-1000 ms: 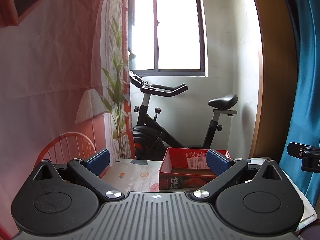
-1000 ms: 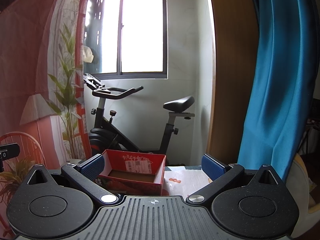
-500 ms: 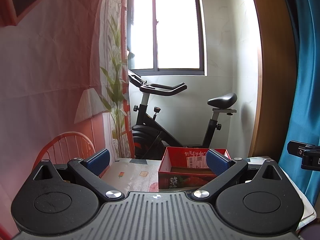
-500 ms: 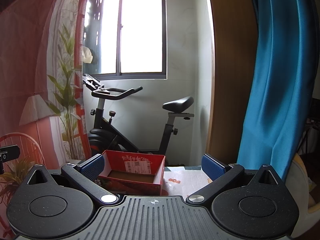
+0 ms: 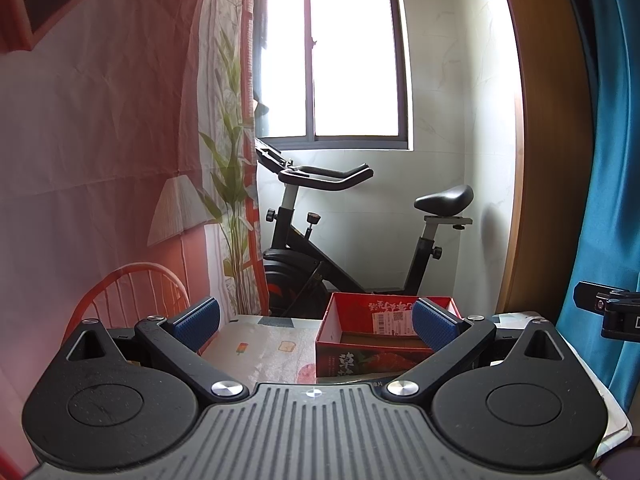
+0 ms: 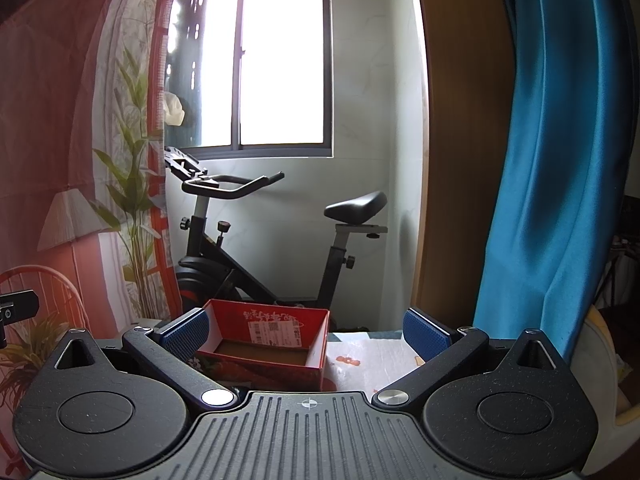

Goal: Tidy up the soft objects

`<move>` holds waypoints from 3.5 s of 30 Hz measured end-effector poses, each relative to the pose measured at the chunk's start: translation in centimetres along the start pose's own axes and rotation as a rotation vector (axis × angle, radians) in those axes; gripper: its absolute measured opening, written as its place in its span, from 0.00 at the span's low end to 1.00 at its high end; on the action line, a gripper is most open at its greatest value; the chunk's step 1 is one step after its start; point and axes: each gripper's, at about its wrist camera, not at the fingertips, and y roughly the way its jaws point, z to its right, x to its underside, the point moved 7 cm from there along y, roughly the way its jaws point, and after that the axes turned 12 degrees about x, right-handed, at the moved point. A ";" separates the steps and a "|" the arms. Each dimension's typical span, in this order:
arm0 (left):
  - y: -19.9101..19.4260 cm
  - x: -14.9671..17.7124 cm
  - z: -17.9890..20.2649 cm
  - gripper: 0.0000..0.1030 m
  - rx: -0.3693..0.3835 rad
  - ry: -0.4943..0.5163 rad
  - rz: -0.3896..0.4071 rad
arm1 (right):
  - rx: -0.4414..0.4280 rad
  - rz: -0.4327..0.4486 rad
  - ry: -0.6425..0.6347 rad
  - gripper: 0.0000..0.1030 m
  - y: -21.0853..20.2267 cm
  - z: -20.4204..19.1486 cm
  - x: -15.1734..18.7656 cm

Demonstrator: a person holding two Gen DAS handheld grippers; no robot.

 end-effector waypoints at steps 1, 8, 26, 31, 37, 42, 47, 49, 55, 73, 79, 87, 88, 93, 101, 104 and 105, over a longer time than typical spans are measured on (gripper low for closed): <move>0.0 0.0 0.0 1.00 0.000 0.000 0.000 | 0.000 0.000 0.000 1.00 0.0 0.0 0.0; 0.0 0.0 0.0 1.00 -0.001 0.000 -0.001 | 0.000 -0.001 0.000 1.00 0.0 0.0 0.0; 0.1 0.2 0.0 1.00 0.000 -0.003 -0.005 | 0.003 -0.001 0.003 1.00 0.2 0.1 0.2; 0.4 0.3 0.0 1.00 -0.011 0.008 0.004 | -0.031 -0.005 0.038 1.00 0.6 0.3 0.8; 2.0 1.8 -0.4 1.00 -0.004 -0.004 -0.033 | -0.044 -0.016 0.075 1.00 3.2 1.0 3.0; 4.4 3.9 -1.4 1.00 -0.001 -0.011 -0.056 | -0.073 -0.062 0.065 1.00 6.1 0.5 6.4; 7.3 6.8 -2.6 1.00 0.020 -0.037 -0.096 | -0.080 -0.063 0.028 1.00 8.7 -0.1 10.2; 8.7 8.1 -3.2 1.00 0.033 -0.055 -0.118 | -0.086 -0.086 0.021 1.00 9.7 -0.4 11.6; 11.9 11.8 -4.8 1.00 0.043 -0.117 -0.184 | -0.089 -0.189 0.033 1.00 12.6 -1.0 15.8; 17.0 19.0 -4.0 1.00 0.070 -0.115 -0.327 | -0.097 -0.431 0.017 1.00 17.2 -0.3 25.1; 18.8 20.9 -4.2 1.00 0.070 -0.126 -0.384 | -0.142 -0.527 0.009 0.91 18.6 -1.5 27.1; 20.8 22.6 -4.1 1.00 0.084 -0.153 -0.448 | -0.195 -0.618 0.051 0.90 19.7 -1.8 28.5; 21.0 22.8 -4.1 1.00 0.092 -0.162 -0.458 | -0.199 -0.625 0.059 0.88 19.9 -1.7 28.7; 21.7 23.5 -3.4 1.00 0.112 -0.147 -0.470 | -0.223 -0.669 0.072 0.84 20.4 -1.9 29.4; 22.7 24.0 -3.3 0.88 0.129 -0.163 -0.488 | -0.253 -0.710 0.078 0.84 21.5 -2.5 30.0; 22.9 24.0 -3.4 0.87 0.142 -0.182 -0.495 | -0.265 -0.709 0.073 0.85 21.9 -2.8 29.9; 23.0 24.1 -3.5 0.87 0.145 -0.187 -0.497 | -0.270 -0.711 0.073 0.86 22.1 -2.8 29.9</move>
